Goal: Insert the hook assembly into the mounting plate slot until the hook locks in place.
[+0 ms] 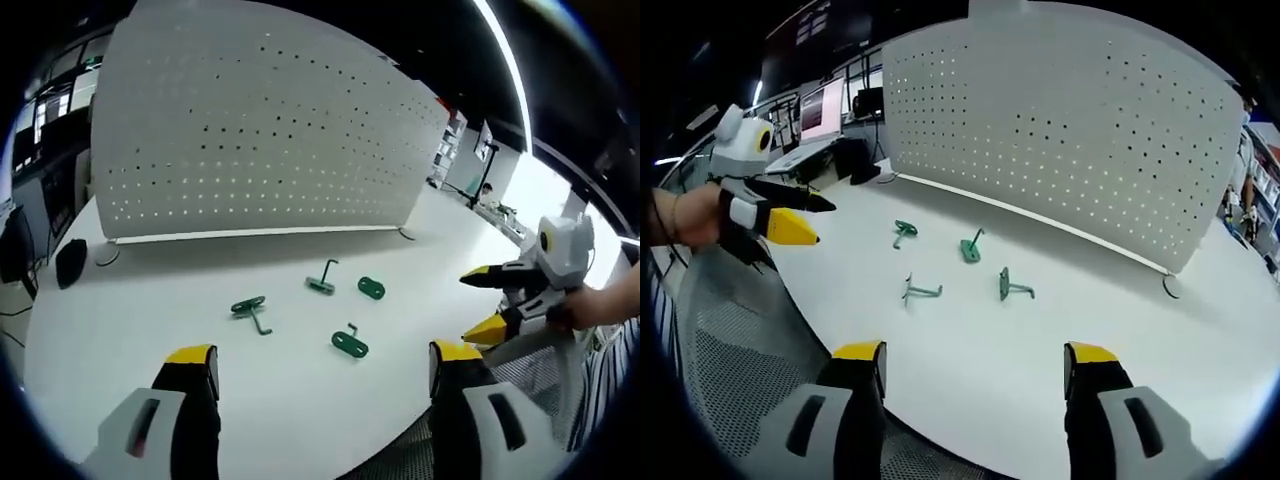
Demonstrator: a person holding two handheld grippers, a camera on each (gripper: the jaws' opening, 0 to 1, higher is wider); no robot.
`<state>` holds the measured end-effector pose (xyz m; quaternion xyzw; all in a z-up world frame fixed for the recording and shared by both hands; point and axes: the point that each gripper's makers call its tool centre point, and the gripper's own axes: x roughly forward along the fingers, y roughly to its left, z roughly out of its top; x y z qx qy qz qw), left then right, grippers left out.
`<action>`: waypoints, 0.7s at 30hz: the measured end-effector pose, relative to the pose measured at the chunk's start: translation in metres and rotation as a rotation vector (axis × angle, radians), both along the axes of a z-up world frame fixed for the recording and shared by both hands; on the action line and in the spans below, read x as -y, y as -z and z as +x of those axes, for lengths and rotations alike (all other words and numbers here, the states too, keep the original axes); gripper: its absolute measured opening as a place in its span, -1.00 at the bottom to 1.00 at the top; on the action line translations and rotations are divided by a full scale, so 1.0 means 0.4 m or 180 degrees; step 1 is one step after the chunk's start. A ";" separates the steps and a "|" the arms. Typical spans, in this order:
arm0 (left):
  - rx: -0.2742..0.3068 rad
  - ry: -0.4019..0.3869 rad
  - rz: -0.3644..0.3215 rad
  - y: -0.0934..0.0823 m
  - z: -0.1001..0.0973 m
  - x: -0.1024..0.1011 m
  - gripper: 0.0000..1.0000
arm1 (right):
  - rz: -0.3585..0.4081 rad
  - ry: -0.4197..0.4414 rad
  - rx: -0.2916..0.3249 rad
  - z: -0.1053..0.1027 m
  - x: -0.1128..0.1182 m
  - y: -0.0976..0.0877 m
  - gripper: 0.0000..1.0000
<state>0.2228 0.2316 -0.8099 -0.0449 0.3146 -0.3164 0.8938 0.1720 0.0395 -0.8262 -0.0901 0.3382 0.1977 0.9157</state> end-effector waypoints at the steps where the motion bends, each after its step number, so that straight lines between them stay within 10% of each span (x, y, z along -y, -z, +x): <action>1: 0.0002 0.0005 0.0006 0.001 0.003 -0.001 0.77 | -0.0008 -0.0004 -0.0003 0.000 0.000 0.001 0.36; 21: 0.0008 0.0094 0.0045 0.021 0.037 -0.004 0.80 | -0.0094 -0.0002 -0.0138 -0.007 0.004 0.025 0.35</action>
